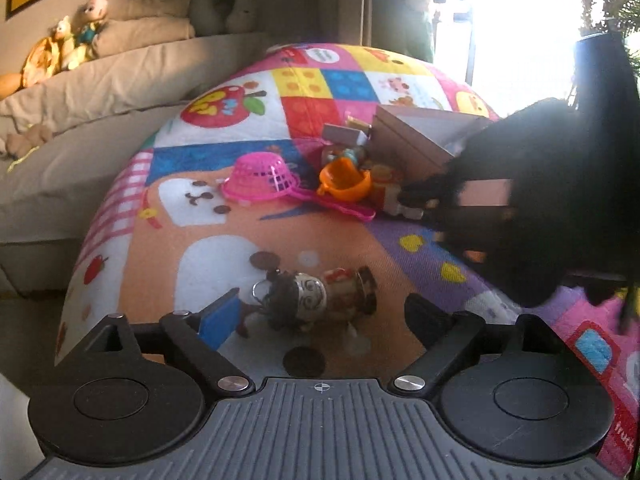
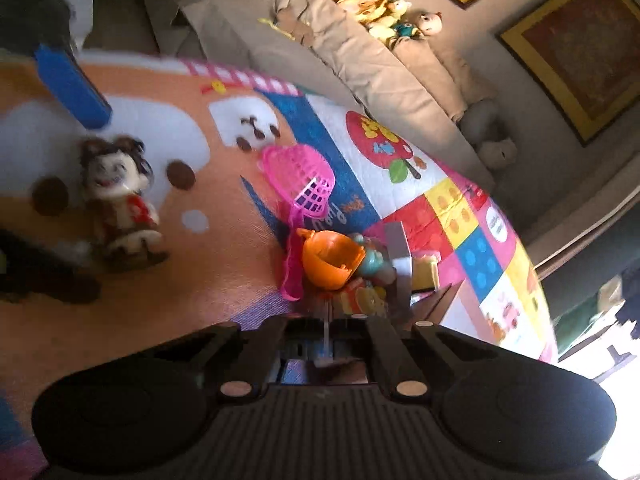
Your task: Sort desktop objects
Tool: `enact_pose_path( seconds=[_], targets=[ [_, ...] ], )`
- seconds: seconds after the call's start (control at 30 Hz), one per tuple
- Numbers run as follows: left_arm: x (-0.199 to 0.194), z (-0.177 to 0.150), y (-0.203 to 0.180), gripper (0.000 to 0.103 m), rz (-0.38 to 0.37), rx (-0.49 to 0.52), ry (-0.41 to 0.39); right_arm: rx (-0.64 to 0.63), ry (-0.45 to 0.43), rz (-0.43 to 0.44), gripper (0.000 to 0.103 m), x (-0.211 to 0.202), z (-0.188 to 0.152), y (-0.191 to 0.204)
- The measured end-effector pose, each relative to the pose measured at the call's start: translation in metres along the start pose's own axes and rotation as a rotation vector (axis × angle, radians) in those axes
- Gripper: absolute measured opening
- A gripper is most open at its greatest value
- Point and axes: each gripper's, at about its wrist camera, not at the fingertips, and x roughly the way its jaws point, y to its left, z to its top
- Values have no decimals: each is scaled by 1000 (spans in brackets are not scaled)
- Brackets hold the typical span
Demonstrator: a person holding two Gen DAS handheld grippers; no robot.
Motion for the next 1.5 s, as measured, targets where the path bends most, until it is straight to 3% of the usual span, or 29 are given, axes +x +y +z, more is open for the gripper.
enact_pose_path(
  seconds=[0.17, 0.23, 0.3, 0.53, 0.67, 0.8, 0.83, 0.87, 0.9, 1.07, 1.2, 1.43, 1.5],
  targets=[
    [6, 4, -5, 95, -2, 1, 7, 90, 0, 65, 2, -30, -13, -16],
    [9, 6, -9, 96, 3, 8, 10, 86, -19, 35, 3, -35, -13, -18],
    [11, 4, -14, 97, 13, 24, 13, 93, -31, 16, 7, -32, -8, -21],
    [9, -6, -17, 100, 0, 44, 27, 119, -18, 11, 9, 9, 18, -17],
    [10, -6, -18, 100, -5, 48, 28, 134, -31, 35, 31, 23, 29, -14],
    [7, -7, -18, 100, -12, 44, 13, 70, -1, 26, 28, 43, 31, -5],
    [7, -8, -17, 100, -13, 39, 14, 64, -1, 23, 22, 44, 30, -4],
    [8, -7, -16, 100, -14, 33, 15, 63, 11, 22, 8, 45, 30, -5],
    [8, -7, -15, 100, -14, 28, 17, 74, 13, 30, 6, 43, 29, -6],
    [8, -7, -16, 100, 3, 20, 21, 162, -46, 21, 4, 7, 21, -26],
    [7, -6, -14, 100, 43, -4, 22, 253, -78, 84, 4, -49, -1, -42],
    [25, 7, -24, 98, 60, -10, 54, 268, 49, 130, 4, -109, -78, -24],
    [30, 10, -30, 98, 51, 3, 55, 286, 60, 137, 15, -122, -95, -21]
  ],
)
